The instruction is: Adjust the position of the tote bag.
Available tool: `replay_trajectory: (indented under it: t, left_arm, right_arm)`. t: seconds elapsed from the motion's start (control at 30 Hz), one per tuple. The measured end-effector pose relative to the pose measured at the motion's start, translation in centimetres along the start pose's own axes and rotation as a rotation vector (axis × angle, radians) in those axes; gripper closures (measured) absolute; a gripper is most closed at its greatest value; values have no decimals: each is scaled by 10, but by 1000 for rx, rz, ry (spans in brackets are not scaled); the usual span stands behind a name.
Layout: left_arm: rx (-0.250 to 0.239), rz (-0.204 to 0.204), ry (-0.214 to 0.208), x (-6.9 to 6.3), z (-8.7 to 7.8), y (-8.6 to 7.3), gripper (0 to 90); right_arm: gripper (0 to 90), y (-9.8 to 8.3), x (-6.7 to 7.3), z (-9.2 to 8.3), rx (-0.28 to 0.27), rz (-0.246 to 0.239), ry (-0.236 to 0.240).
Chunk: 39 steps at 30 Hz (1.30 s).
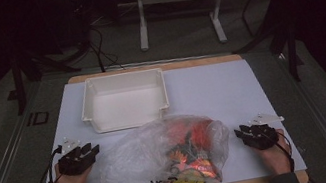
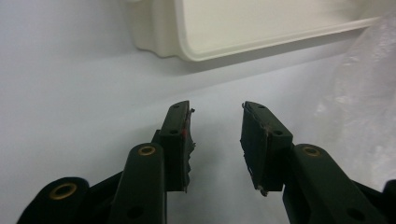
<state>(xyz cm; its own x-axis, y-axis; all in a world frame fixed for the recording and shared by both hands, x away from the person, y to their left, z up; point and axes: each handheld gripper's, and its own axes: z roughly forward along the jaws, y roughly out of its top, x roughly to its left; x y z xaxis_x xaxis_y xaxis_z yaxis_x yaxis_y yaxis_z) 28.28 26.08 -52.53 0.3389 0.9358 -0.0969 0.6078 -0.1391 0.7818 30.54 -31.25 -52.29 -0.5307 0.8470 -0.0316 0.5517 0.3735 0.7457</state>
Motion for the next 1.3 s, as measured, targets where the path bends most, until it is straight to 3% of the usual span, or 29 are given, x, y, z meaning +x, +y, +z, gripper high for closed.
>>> replay_trajectory:
  t: [0.3, 0.43, 0.7, 1.03, 1.3]
  left_arm:
    - [-26, 43, -23, -8, -11, 4, 657]
    - [-39, 70, -56, -12, -17, 6, 659]
    - [-28, 125, -81, -21, -25, 8, 657]
    - [-8, 141, -122, -24, -28, 7, 658]
    - [9, 167, -148, -28, -32, 8, 652]
  right_arm:
    - [778, 3, 16, -8, 15, -35, 101]
    - [824, 4, 20, -11, 5, -40, 141]
    - [851, 10, 32, -9, -14, -62, 236]
    - [851, 28, 43, 17, 1, -71, 277]
    - [856, 39, 43, 34, 24, -78, 270]
